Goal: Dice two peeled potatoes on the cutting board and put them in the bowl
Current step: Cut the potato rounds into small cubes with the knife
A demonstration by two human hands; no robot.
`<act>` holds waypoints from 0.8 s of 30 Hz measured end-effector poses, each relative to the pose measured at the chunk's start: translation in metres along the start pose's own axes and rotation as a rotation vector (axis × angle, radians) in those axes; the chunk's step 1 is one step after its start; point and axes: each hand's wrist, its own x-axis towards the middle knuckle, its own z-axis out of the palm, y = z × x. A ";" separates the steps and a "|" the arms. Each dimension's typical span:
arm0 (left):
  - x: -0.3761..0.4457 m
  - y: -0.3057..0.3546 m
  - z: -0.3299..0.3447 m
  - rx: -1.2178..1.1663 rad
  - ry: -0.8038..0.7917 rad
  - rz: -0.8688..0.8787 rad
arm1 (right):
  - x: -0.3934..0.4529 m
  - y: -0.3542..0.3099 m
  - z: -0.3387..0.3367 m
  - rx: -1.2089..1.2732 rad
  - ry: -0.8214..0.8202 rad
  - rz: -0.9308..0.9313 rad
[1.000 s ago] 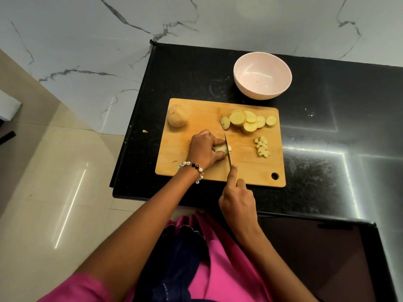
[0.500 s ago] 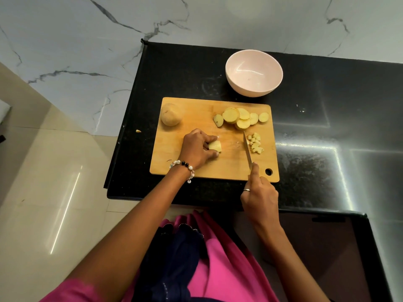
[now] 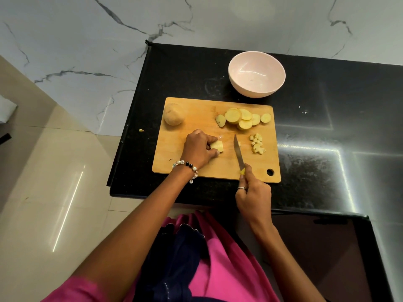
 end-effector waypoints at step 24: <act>0.003 0.000 0.001 -0.024 0.007 -0.029 | 0.004 -0.024 0.020 -0.401 -0.172 -0.150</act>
